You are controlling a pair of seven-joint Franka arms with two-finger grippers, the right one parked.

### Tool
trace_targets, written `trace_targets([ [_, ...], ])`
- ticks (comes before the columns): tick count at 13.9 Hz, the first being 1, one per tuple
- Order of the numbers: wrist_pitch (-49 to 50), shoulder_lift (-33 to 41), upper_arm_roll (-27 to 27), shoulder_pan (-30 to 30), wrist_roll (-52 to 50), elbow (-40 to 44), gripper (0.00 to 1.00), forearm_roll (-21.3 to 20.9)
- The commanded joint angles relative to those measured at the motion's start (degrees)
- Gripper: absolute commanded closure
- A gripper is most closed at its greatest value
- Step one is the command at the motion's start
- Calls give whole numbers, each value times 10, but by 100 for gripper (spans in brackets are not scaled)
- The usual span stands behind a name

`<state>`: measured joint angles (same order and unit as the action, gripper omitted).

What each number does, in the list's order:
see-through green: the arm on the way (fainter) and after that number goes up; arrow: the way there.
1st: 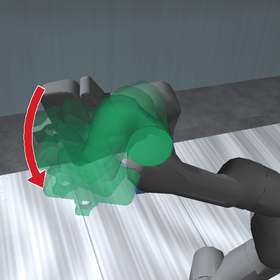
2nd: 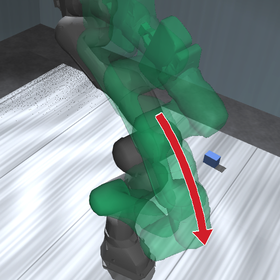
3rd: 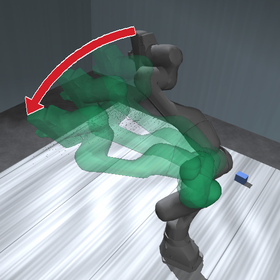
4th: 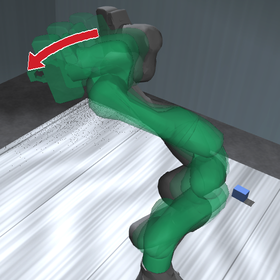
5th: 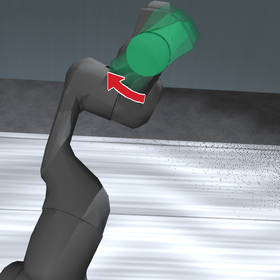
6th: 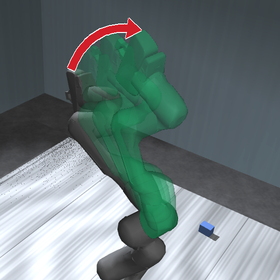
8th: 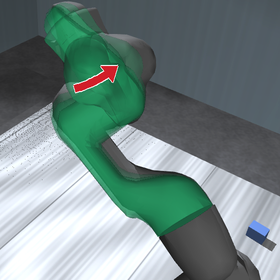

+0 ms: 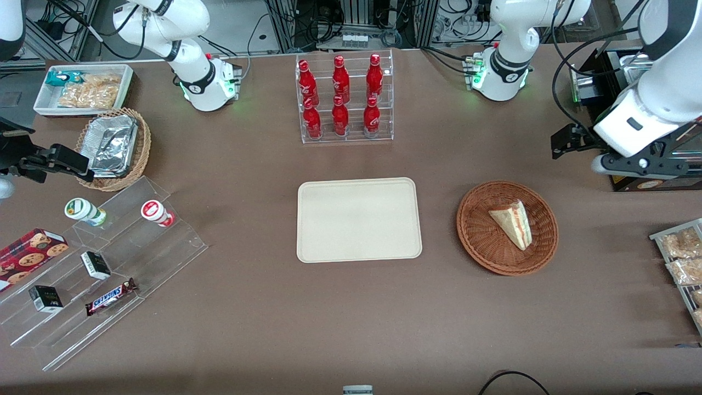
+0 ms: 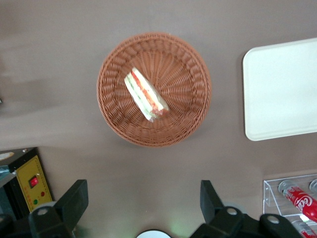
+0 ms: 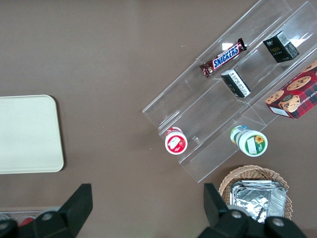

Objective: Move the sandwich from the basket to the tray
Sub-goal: 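Move the left gripper over the wrapped sandwich in the wicker basket, then lower the left gripper and close it on the wrapped sandwich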

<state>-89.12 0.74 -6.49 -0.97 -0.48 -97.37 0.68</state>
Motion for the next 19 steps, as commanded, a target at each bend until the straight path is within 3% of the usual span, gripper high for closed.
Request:
trace_targets([
  [1, -27, -19, -1, 1, 8, -29, 0, 8],
  [4, -88, -31, -1, -1, 4, -98, 0, 2],
  [13, -413, -35, -1, 3, -42, -325, 0, 0],
  [19, -490, -57, -1, 4, -383, -347, 0, 4],
])
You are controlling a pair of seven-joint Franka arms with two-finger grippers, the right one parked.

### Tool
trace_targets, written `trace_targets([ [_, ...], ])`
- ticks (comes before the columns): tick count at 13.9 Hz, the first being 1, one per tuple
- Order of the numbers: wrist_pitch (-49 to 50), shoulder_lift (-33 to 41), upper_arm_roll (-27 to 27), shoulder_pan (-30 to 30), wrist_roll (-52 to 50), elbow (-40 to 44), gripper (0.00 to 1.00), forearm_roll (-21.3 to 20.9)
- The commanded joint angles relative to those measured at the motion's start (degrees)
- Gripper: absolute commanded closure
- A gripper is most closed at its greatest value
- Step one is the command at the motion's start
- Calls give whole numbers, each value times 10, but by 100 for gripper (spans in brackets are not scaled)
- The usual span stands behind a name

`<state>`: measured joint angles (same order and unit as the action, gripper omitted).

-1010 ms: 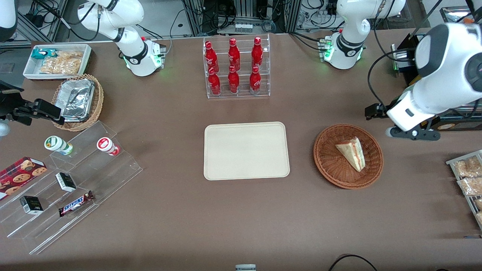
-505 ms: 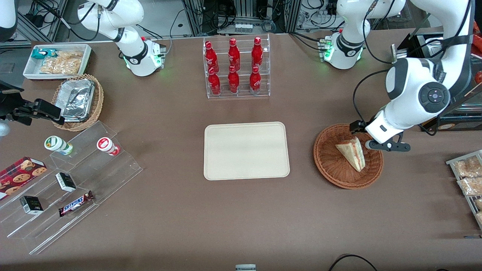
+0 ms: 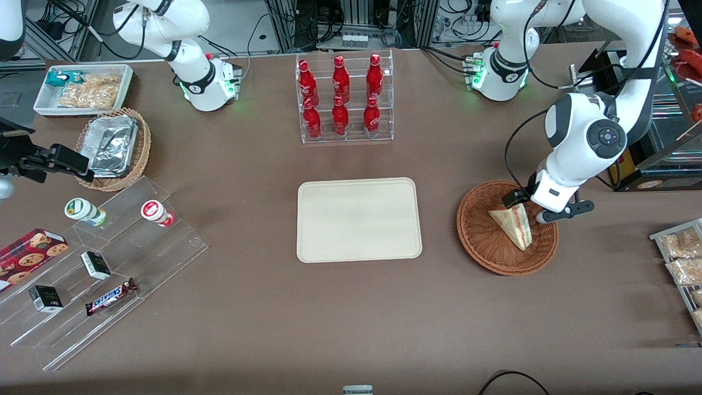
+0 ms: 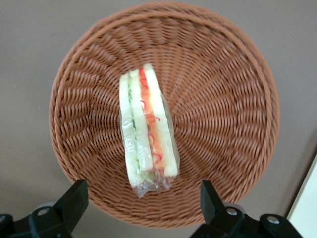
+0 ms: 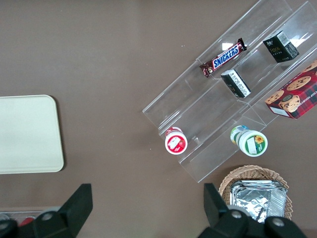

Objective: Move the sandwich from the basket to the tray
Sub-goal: 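Lower the left gripper and close it on the wrapped sandwich, then lift the sandwich out of the basket with the left gripper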

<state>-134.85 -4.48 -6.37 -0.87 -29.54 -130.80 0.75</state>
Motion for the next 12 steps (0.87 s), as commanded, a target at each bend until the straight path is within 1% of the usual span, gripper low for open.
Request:
trace_targets([
  [1, -40, -13, -2, 3, -143, -14, 0, 4],
  [3, -68, -34, -2, 3, -180, -14, 0, 4],
  [8, -81, -78, -1, 4, -178, -9, 0, 5],
  [9, -81, -79, -1, 5, -180, -8, 17, 6],
  [10, -80, -78, -1, 5, -180, -8, 58, 5],
  [11, -78, -79, -1, 5, -180, -5, 86, 6],
  [12, -76, -81, -1, 8, -181, 2, 91, 6],
])
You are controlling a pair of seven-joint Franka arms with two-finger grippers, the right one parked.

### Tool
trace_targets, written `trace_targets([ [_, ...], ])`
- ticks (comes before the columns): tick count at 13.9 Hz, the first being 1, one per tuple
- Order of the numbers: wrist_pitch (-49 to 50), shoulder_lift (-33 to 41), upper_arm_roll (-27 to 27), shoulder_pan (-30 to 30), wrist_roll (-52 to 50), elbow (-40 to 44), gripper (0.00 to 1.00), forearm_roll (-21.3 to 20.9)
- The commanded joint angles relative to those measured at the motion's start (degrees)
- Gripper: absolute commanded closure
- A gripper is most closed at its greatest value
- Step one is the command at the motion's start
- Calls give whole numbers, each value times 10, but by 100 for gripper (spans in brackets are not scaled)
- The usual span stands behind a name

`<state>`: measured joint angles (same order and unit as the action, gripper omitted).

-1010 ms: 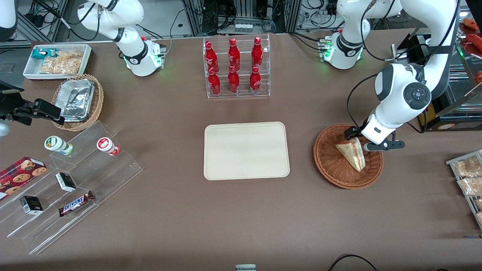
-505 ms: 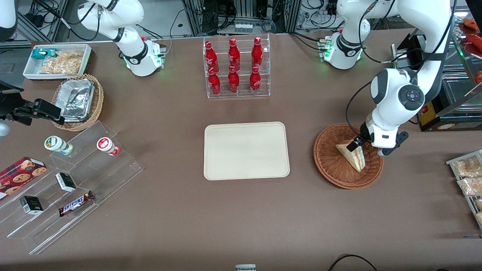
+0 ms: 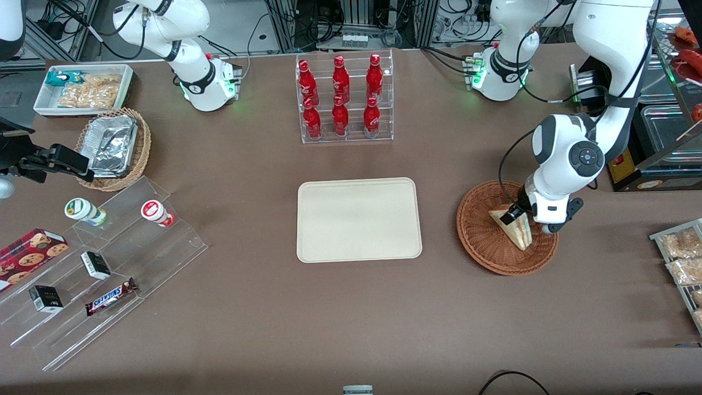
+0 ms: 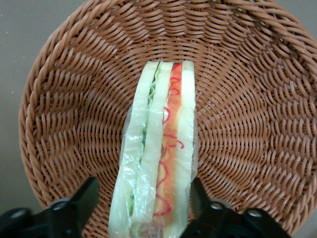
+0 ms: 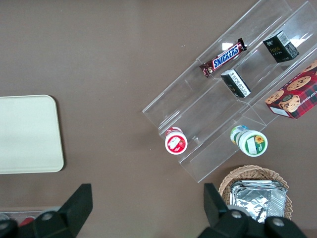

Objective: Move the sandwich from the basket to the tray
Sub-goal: 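Lift the sandwich out of the basket with the left gripper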

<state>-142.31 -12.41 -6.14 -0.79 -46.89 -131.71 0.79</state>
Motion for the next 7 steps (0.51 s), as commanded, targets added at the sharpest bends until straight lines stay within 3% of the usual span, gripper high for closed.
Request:
trace_targets([
  [1, -1, -5, -4, 10, -8, 17, 94, 6],
  [4, 44, -1, -5, 6, 7, 57, 94, -2],
  [7, 174, -1, -11, -26, 96, 145, 95, -2],
])
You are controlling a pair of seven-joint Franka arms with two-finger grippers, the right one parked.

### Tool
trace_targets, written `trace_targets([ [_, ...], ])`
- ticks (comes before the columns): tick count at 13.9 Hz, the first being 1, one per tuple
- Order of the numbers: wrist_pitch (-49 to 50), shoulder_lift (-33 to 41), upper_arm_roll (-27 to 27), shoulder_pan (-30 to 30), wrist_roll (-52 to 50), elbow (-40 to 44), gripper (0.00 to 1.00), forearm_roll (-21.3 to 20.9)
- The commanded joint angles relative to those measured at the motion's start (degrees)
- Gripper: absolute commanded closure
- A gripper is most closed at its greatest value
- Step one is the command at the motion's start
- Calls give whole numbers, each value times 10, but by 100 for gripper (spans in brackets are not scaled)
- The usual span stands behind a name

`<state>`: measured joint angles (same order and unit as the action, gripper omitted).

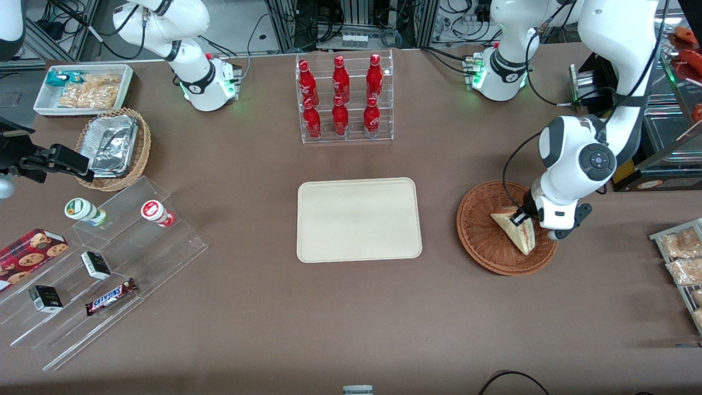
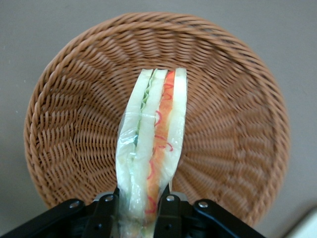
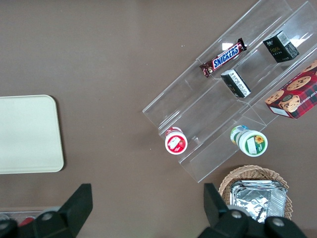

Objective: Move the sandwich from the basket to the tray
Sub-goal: 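Lift the sandwich out of the basket with the left gripper, then carry the sandwich over the beige tray and lower it upright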

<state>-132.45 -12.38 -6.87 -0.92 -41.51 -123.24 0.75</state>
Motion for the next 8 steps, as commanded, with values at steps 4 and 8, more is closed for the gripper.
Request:
trace_targets([
  [4, 146, -45, -3, -129, 67, 164, 94, -37],
  [8, 185, -122, -4, -237, -9, 269, 97, -37],
])
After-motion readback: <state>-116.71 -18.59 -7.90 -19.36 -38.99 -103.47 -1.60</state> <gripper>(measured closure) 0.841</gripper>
